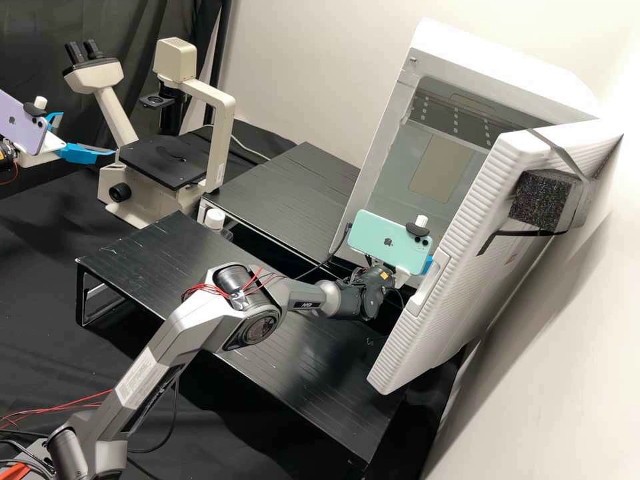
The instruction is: Take out the petri dish and place it under the microscope.
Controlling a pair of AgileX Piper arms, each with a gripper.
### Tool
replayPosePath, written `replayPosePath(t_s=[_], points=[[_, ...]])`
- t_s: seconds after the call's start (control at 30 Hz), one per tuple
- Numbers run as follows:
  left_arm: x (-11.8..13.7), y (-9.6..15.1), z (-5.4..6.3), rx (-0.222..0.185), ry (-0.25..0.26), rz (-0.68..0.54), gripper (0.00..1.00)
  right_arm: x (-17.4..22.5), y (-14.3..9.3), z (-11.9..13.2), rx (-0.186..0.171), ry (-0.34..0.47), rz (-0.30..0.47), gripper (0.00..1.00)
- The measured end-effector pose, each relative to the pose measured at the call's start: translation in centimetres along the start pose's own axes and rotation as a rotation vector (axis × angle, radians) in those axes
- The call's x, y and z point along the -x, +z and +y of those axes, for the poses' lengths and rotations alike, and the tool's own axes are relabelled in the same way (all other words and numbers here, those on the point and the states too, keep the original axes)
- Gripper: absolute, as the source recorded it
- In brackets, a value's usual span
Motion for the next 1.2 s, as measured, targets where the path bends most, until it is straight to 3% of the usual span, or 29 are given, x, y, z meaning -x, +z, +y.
replayPosePath(t_s=[0.07,0.1,0.27,0.4,0.57,1.07,1.1,1.2], points=[[0.00,0.00,0.00,0.000,0.000,0.000,1.00,-0.03,-0.10,-0.08,0.000,-0.002,0.002,0.00],[0.00,0.00,0.00,0.000,0.000,0.000,1.00,-0.06,-0.16,-0.13,0.000,-0.003,0.003,1.00],[0.00,0.00,0.00,0.000,0.000,0.000,1.00,-0.18,-0.43,-0.36,-0.018,-0.001,-0.001,1.00],[0.00,0.00,0.00,0.000,0.000,0.000,1.00,-0.19,-0.21,-0.29,-0.083,0.017,-0.029,1.00],[0.00,0.00,0.00,0.000,0.000,0.000,1.00,-0.11,0.06,-0.28,-0.124,0.028,-0.054,1.00],[0.00,0.00,0.00,0.000,0.000,0.000,1.00,-0.05,-0.14,-0.41,-0.131,0.022,-0.069,1.00],[0.00,0.00,0.00,0.000,0.000,0.000,1.00,-0.07,-0.19,-0.44,-0.131,0.021,-0.069,0.00],[0.00,0.00,0.00,0.000,0.000,0.000,1.00,-0.16,-0.44,-0.67,-0.130,0.016,-0.066,0.00]])
